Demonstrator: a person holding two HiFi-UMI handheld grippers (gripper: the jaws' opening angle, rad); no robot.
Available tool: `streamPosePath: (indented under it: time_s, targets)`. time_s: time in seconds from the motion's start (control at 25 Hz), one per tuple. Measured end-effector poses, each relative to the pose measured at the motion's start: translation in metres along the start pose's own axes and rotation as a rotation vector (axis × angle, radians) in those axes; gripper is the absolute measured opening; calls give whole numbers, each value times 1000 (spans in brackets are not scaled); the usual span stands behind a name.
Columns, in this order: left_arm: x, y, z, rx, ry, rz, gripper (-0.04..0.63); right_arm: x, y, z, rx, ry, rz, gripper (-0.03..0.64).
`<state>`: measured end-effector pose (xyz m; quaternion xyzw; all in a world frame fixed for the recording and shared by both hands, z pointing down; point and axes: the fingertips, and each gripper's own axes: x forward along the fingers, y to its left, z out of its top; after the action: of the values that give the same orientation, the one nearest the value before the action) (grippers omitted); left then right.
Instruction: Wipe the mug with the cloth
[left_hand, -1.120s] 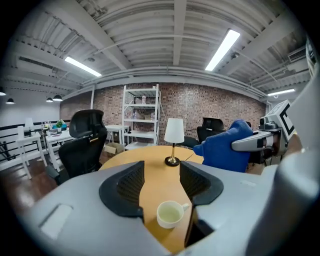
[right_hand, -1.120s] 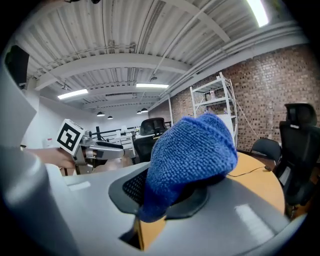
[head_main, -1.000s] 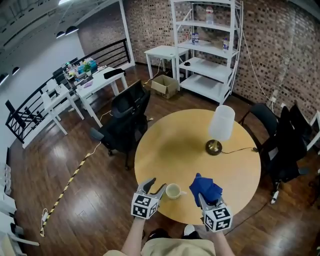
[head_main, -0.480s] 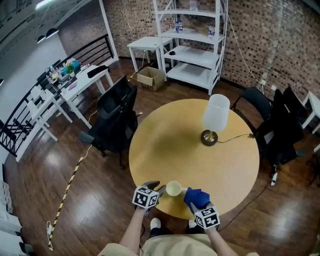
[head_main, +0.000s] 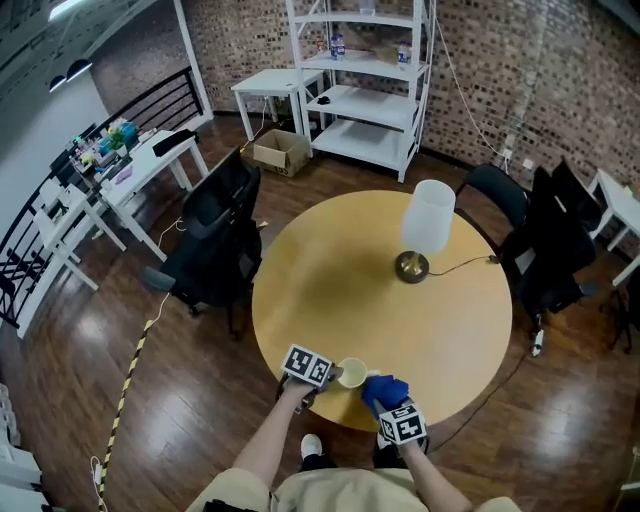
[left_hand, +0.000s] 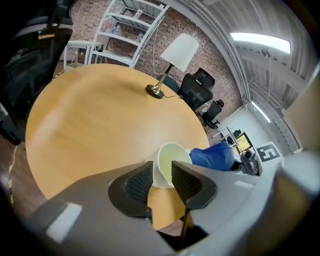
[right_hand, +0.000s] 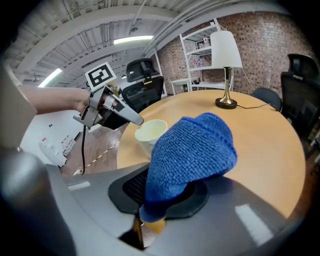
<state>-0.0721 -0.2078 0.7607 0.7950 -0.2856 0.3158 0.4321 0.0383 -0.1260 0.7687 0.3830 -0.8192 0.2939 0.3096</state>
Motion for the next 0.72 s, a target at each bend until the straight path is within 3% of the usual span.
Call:
streamPosePath:
  time_s: [0.16, 0.2, 0.36, 0.64, 0.72]
  targets:
    - [18, 3, 2, 14, 56, 6, 98, 19, -3, 4, -5, 17, -20, 63]
    - [20, 5, 3, 4, 59, 19, 71, 24, -4, 4, -14, 29, -26, 63]
    - [22, 7, 3, -35, 63, 35, 66, 42, -4, 5, -27, 62, -33, 63]
    - [24, 6, 0, 17, 122, 94, 58, 57, 4, 3, -169, 185, 37, 64]
    - [25, 9, 3, -18, 112, 107, 54, 57, 4, 6, -181, 194, 42, 64]
